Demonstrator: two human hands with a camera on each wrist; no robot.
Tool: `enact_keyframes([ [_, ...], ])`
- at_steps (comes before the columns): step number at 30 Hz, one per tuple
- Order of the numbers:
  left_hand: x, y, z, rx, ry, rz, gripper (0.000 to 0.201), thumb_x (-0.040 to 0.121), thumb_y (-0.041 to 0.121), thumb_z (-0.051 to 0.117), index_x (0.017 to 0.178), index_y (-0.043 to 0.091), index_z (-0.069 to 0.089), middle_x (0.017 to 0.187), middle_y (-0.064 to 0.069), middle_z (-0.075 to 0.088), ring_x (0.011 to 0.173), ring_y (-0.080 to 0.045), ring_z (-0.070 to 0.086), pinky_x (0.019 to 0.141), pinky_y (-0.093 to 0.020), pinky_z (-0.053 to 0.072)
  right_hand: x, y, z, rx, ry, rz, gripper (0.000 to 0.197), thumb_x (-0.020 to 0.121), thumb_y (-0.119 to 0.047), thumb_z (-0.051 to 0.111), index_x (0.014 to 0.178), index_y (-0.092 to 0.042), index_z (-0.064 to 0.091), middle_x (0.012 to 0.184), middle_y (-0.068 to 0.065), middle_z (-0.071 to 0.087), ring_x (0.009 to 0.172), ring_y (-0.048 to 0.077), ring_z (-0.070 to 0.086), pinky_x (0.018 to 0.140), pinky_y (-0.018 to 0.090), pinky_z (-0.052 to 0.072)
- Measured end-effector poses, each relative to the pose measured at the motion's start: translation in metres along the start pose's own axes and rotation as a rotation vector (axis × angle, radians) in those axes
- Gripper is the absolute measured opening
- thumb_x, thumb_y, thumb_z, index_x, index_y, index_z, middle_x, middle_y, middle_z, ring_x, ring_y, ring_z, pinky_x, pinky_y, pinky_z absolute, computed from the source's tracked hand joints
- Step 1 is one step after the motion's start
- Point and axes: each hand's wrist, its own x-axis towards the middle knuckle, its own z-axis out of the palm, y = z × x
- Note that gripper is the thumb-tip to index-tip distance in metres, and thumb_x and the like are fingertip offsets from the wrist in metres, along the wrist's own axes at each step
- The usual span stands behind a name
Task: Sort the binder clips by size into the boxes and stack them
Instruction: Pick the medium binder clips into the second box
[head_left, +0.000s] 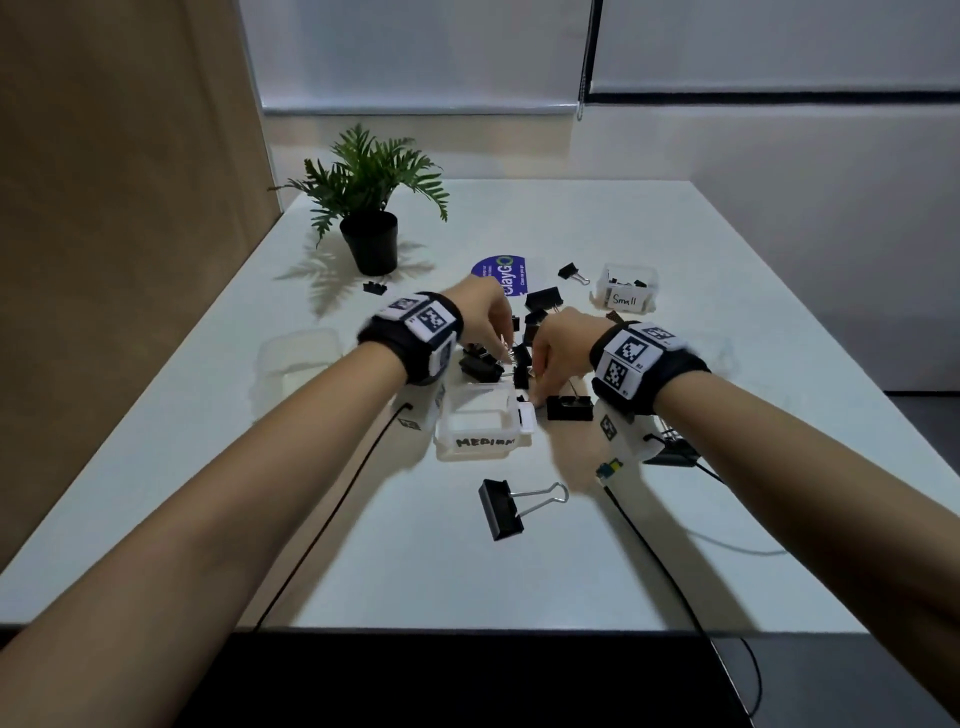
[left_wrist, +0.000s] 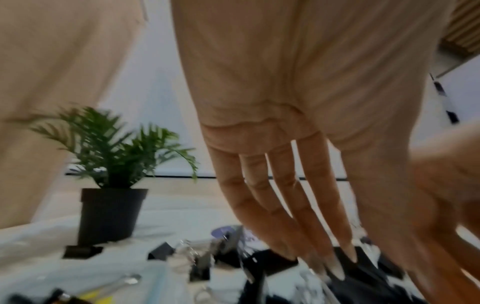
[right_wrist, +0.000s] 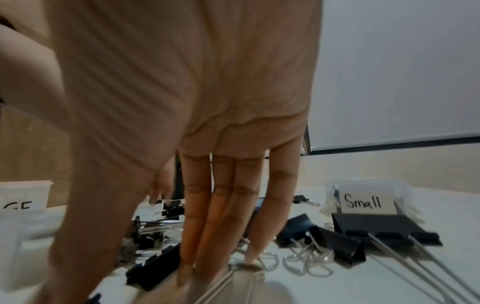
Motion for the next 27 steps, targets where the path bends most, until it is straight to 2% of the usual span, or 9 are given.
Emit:
enact_keyframes([
  [3, 0.013, 0.006, 0.007, 0.122, -0.099, -0.007, 0.034, 0.059, 0.025, 0.090, 0.088, 0.015, 0.077, 0.078, 0.001, 0.070, 0.070, -0.010, 0.060, 0.058, -0.022, 0.046, 0.000, 0.000, 0.000, 0.026, -0.001, -0.001, 0.037, 0.064, -0.043, 0.085, 0.088, -0.016, 0.076, 0.088, 0.000, 0.074, 0.080, 0.016, 0.066, 0.067, 0.026, 0.054],
  [6, 0.022, 0.009, 0.006, 0.138, -0.125, -0.007, 0.037, 0.058, 0.026, 0.090, 0.090, 0.014, 0.076, 0.085, -0.005, 0.072, 0.073, -0.013, 0.061, 0.062, -0.024, 0.046, -0.004, 0.009, -0.004, 0.013, -0.012, 0.007, 0.027, 0.069, -0.033, 0.083, 0.091, -0.020, 0.076, 0.090, -0.003, 0.073, 0.079, 0.011, 0.063, 0.057, 0.020, 0.047],
  [10, 0.030, 0.013, 0.010, 0.162, -0.167, -0.048, 0.038, 0.061, 0.028, 0.089, 0.091, 0.010, 0.075, 0.071, 0.003, 0.064, 0.065, -0.010, 0.055, 0.057, -0.021, 0.043, -0.006, 0.016, -0.010, -0.099, 0.079, 0.047, 0.018, 0.068, -0.026, 0.078, 0.086, -0.025, 0.076, 0.087, -0.006, 0.069, 0.085, 0.016, 0.066, 0.061, 0.022, 0.049],
  [12, 0.033, 0.016, 0.013, 0.185, -0.162, -0.069, 0.037, 0.060, 0.029, 0.089, 0.087, 0.009, 0.073, 0.067, 0.005, 0.060, 0.070, -0.014, 0.057, 0.061, -0.024, 0.045, -0.006, 0.017, -0.010, -0.093, 0.098, 0.051, 0.020, 0.069, -0.029, 0.079, 0.088, -0.025, 0.076, 0.086, -0.006, 0.068, 0.084, 0.016, 0.065, 0.061, 0.022, 0.048],
  [16, 0.034, 0.026, 0.017, 0.249, -0.147, -0.075, 0.037, 0.057, 0.036, 0.089, 0.071, 0.016, 0.062, 0.076, 0.000, 0.063, 0.076, -0.018, 0.061, 0.059, -0.024, 0.046, -0.007, 0.015, -0.004, -0.055, 0.048, 0.096, 0.038, 0.060, -0.041, 0.085, 0.090, -0.020, 0.073, 0.087, -0.001, 0.069, 0.083, 0.019, 0.066, 0.075, 0.032, 0.058],
  [20, 0.036, 0.034, 0.018, 0.273, -0.116, -0.082, 0.040, 0.060, 0.033, 0.088, 0.065, 0.017, 0.051, 0.069, 0.001, 0.058, 0.068, -0.018, 0.057, 0.050, -0.022, 0.042, -0.009, 0.017, 0.001, -0.101, 0.051, 0.120, 0.051, 0.062, -0.036, 0.084, 0.102, -0.011, 0.066, 0.093, 0.006, 0.068, 0.087, 0.024, 0.066, 0.073, 0.033, 0.057],
  [22, 0.036, 0.037, 0.020, 0.271, -0.111, -0.077, 0.042, 0.058, 0.032, 0.088, 0.064, 0.017, 0.049, 0.065, 0.001, 0.056, 0.065, -0.018, 0.057, 0.049, -0.023, 0.043, -0.009, 0.019, 0.003, -0.087, 0.049, 0.126, 0.054, 0.064, -0.038, 0.083, 0.105, -0.008, 0.064, 0.094, 0.007, 0.068, 0.086, 0.024, 0.065, 0.071, 0.032, 0.055],
  [24, 0.037, 0.036, 0.020, 0.280, -0.120, -0.072, 0.038, 0.056, 0.032, 0.089, 0.069, 0.012, 0.059, 0.067, -0.002, 0.061, 0.067, -0.021, 0.060, 0.052, -0.026, 0.047, -0.010, 0.020, 0.003, -0.093, 0.037, 0.113, 0.051, 0.067, -0.036, 0.083, 0.104, -0.006, 0.066, 0.092, 0.007, 0.066, 0.082, 0.024, 0.063, 0.067, 0.030, 0.053],
  [27, 0.040, 0.033, 0.023, 0.260, -0.122, -0.053, 0.045, 0.056, 0.029, 0.088, 0.089, 0.005, 0.069, 0.087, -0.010, 0.071, 0.077, -0.024, 0.066, 0.061, -0.029, 0.052, -0.012, 0.024, 0.005, -0.091, 0.047, 0.094, 0.047, 0.070, -0.030, 0.081, 0.111, -0.012, 0.066, 0.100, 0.007, 0.068, 0.092, 0.024, 0.065, 0.073, 0.031, 0.054],
])
